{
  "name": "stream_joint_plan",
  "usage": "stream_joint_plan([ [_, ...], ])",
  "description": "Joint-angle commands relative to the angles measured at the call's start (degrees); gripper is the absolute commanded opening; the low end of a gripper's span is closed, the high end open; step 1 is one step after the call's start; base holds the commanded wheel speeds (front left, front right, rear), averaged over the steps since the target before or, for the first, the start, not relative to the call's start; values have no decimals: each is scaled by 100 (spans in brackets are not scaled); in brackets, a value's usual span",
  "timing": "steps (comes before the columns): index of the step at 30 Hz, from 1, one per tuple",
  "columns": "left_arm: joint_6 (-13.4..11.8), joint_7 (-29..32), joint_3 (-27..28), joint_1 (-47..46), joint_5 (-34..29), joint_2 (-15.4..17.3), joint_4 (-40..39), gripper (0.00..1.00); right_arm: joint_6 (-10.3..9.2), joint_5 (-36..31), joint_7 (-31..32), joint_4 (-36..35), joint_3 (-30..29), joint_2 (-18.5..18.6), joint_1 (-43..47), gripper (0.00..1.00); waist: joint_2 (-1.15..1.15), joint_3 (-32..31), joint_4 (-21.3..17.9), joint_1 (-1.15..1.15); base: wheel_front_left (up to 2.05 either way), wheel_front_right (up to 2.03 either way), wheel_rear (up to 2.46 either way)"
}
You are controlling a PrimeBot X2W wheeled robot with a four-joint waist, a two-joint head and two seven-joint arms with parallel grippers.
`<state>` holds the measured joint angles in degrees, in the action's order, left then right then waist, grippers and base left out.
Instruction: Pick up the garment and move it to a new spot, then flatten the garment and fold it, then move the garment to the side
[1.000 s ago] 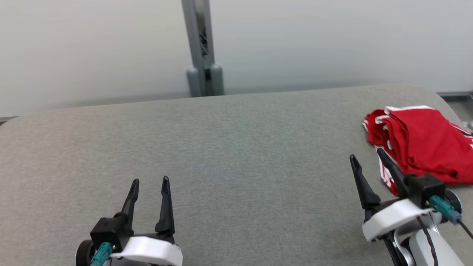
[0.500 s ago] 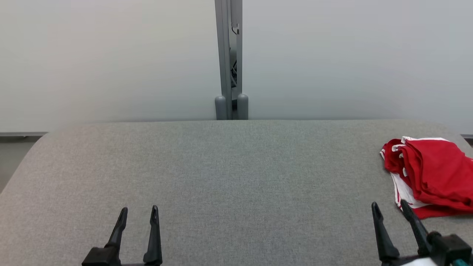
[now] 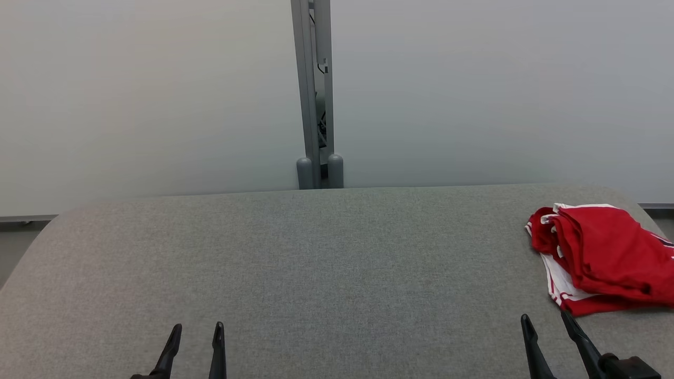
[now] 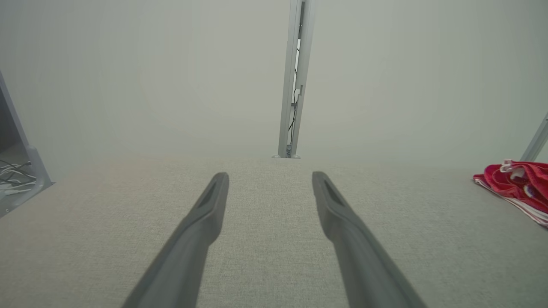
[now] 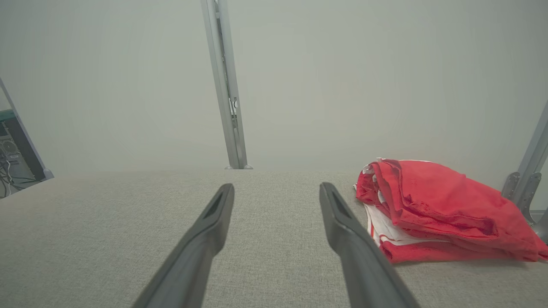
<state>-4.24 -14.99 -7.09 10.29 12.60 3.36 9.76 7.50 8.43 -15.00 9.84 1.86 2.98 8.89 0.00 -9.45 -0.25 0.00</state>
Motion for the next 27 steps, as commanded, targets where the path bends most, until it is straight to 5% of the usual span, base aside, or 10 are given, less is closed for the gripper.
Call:
stream_joint_plan([
  [1, 18, -24, 52, 45, -48, 20, 15, 100, -3, -22, -22, 14, -34, 7, 64, 100, 0, -8, -3, 0, 0, 0, 0],
  [3, 14, -24, 104, 32, -82, 4, 31, 100, -3, -19, -22, 25, -43, 5, 66, 100, 0, -8, -7, 0, 0, 0, 0],
  [4, 14, 1, 86, 0, -54, -19, 27, 0, 0, 1, 0, 22, -23, -3, 9, 0, 0, -8, -7, 0, 0, 0, 0],
  [10, 24, 59, 80, 103, 23, -74, 347, 0, 0, 74, 65, 313, -10, -73, 117, 0, 0, -2, -7, 0, 0, 0, 0],
  [27, 309, 415, 220, -690, 2005, -65, 692, 0, 0, 2003, 757, 648, -481, -53, -628, 0, 0, 152, -3, 0, 0, 0, 0],
])
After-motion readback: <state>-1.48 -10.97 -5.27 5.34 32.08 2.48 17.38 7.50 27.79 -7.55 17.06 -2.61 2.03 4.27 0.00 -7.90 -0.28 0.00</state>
